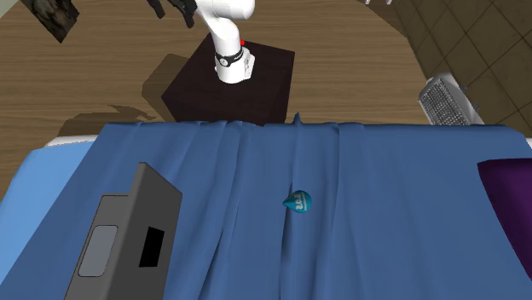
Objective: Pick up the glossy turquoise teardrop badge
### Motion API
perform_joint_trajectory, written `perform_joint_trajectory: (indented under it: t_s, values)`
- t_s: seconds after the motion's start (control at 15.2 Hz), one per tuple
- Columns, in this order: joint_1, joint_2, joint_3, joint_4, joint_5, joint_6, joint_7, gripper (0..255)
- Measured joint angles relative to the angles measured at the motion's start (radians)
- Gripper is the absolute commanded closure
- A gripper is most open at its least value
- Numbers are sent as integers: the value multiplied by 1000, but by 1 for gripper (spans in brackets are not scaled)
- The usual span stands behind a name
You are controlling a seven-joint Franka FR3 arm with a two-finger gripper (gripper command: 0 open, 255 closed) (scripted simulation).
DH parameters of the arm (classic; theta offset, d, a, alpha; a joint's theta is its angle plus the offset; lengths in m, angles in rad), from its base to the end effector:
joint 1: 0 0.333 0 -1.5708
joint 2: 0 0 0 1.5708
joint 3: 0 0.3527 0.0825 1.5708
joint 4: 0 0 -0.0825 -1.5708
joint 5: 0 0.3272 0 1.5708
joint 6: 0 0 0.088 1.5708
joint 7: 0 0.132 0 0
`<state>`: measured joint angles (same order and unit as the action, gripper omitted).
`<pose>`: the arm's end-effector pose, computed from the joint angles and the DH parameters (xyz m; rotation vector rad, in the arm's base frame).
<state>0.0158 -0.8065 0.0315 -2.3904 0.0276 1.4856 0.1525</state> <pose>0.2049 0.0171 0.5747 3.1281 -0.1801 -0.1545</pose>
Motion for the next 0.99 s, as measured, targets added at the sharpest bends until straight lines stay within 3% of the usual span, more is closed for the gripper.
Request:
perform_joint_trajectory:
  t_s: [0.33, 0.99]
  values:
    - [20, 33, 52, -36, 40, 76, 50, 0]
    - [77, 236, 229, -101, 142, 376, 210, 0]
